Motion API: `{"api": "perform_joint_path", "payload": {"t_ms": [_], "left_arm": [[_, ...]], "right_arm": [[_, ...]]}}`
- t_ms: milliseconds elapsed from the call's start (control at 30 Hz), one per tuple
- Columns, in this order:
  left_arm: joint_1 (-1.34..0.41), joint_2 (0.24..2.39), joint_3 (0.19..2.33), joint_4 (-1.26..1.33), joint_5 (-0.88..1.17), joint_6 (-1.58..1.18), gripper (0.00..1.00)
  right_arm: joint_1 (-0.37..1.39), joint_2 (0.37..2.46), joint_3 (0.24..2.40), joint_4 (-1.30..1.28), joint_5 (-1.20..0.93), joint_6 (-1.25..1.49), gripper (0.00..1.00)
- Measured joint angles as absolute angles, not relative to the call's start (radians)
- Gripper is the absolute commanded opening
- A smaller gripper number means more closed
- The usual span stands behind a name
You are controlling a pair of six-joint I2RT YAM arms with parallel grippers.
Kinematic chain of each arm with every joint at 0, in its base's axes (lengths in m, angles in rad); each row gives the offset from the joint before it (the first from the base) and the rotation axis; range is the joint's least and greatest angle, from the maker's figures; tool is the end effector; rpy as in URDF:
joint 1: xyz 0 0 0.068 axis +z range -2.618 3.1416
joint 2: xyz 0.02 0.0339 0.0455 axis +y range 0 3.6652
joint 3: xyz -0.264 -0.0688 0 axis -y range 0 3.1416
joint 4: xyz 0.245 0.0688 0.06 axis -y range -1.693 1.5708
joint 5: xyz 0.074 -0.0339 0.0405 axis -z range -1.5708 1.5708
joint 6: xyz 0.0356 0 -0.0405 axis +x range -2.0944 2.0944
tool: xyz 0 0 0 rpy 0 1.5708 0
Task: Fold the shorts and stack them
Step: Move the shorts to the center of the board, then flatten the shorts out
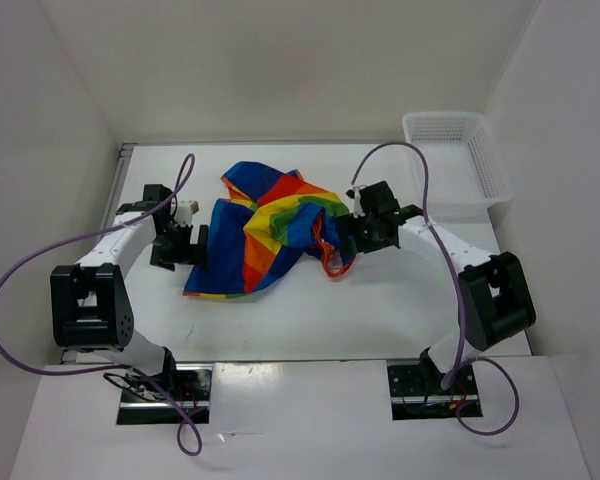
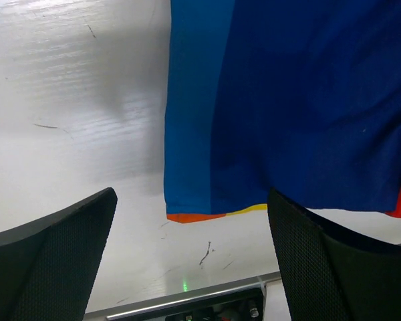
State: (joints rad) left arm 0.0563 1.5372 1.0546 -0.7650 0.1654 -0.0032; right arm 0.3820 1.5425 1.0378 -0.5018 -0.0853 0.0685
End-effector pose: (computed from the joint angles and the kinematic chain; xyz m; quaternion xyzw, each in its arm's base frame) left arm 0.2905 0.0105 0.2133 -0.0160 0.9836 -0.0772 0.1625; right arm 0.2907 0.1201 0.2189 -0.1615 0.9460 0.1020 0.2620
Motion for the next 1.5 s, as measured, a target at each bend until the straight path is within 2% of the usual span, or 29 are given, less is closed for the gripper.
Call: {"api": "perform_joint_path", "payload": {"t_ms": [167, 200, 267, 333, 367, 400, 467, 500, 533, 567, 600, 633, 667, 700, 867, 900, 933, 967, 1000, 1033, 1100, 1133, 1233, 1267, 1400, 1500], "left_arm": [[0.056, 1.537, 1.055, -0.777, 0.191, -0.004, 1.0], [0.056, 1.537, 1.055, -0.78, 0.196, -0.004, 1.0], [0.054, 1.539, 1.054, -0.779, 0.196, -0.004, 0.93], [0.046, 1.545, 1.047, -0.77, 0.194, -0.006, 0.83], [0.041, 1.552, 1.042, -0.765, 0.192, -0.007, 0.68], [0.034, 1.559, 1.036, -0.762, 0.192, -0.001, 0.58], [0.025, 1.571, 1.023, -0.754, 0.187, -0.006, 0.41], [0.021, 1.575, 1.017, -0.75, 0.187, -0.007, 0.31], [0.019, 1.58, 1.011, -0.746, 0.187, -0.007, 0.26], [0.018, 1.586, 1.007, -0.743, 0.189, -0.002, 0.2], [0.016, 1.592, 1.006, -0.741, 0.189, -0.006, 0.16], [0.012, 1.601, 1.005, -0.736, 0.189, -0.004, 0.05], [0.008, 1.608, 1.005, -0.732, 0.189, -0.001, 0.0], [0.003, 1.613, 1.004, -0.731, 0.189, -0.005, 0.0], [-0.025, 1.624, 1.003, -0.727, 0.189, -0.004, 0.0], [-0.027, 1.626, 1.005, -0.726, 0.188, -0.004, 0.0], [-0.027, 1.628, 1.01, -0.726, 0.186, -0.004, 0.0], [-0.027, 1.632, 1.019, -0.726, 0.184, -0.004, 0.01], [-0.027, 1.635, 1.03, -0.724, 0.181, -0.004, 0.06], [-0.027, 1.64, 1.046, -0.725, 0.179, -0.004, 0.15], [-0.03, 1.645, 1.078, -0.721, 0.179, 0.001, 0.43], [-0.031, 1.646, 1.094, -0.719, 0.181, 0.0, 0.71], [-0.044, 1.646, 1.133, -0.717, 0.198, -0.003, 0.8], [-0.053, 1.646, 1.142, -0.716, 0.205, -0.004, 0.86], [-0.125, 1.646, 1.175, -0.726, 0.217, -0.004, 0.98], [-0.253, 1.646, 1.225, -0.734, 0.19, -0.005, 0.99]], "right_arm": [[0.482, 1.547, 1.038, -0.502, -0.093, 0.062, 0.9], [0.501, 1.547, 1.034, -0.498, -0.093, 0.062, 0.86], [0.52, 1.551, 1.021, -0.49, -0.085, 0.067, 0.8], [0.521, 1.576, 1.015, -0.479, -0.059, 0.076, 0.65], [0.52, 1.594, 1.015, -0.469, -0.039, 0.081, 0.6], [0.519, 1.623, 1.015, -0.456, -0.009, 0.09, 0.47], [0.519, 1.673, 1.015, -0.44, 0.043, 0.093, 0.3], [0.519, 1.695, 1.015, -0.435, 0.07, 0.096, 0.13], [0.515, 1.712, 1.015, -0.429, 0.094, 0.094, 0.05], [0.509, 1.726, 1.016, -0.422, 0.119, 0.099, 0.0], [0.503, 1.738, 1.018, -0.415, 0.139, 0.099, 0.0], [0.494, 1.745, 1.029, -0.411, 0.161, 0.098, 0.0], [0.483, 1.755, 1.046, -0.405, 0.188, 0.087, 0.0], [0.473, 1.764, 1.07, -0.4, 0.215, 0.073, 0.0], [0.45, 1.837, 1.314, -0.334, 0.335, -0.027, 0.0], [0.449, 1.848, 1.366, -0.305, 0.348, -0.045, 0.09], [0.447, 1.858, 1.418, -0.277, 0.359, -0.057, 0.67], [0.442, 1.867, 1.46, -0.248, 0.367, -0.067, 0.91], [0.439, 1.871, 1.493, -0.22, 0.375, -0.081, 1.0], [0.432, 1.877, 1.516, -0.195, 0.381, -0.098, 1.0], [0.411, 1.887, 1.534, -0.172, 0.386, -0.112, 1.0], [0.399, 1.891, 1.534, -0.174, 0.381, -0.113, 1.0], [0.364, 1.901, 1.538, -0.212, 0.35, -0.112, 1.0], [0.355, 1.901, 1.545, -0.228, 0.331, -0.108, 0.99], [0.35, 1.905, 1.653, -0.298, 0.174, -0.08, 0.87], [0.354, 1.919, 1.754, -0.306, 0.027, -0.039, 0.84]]}}
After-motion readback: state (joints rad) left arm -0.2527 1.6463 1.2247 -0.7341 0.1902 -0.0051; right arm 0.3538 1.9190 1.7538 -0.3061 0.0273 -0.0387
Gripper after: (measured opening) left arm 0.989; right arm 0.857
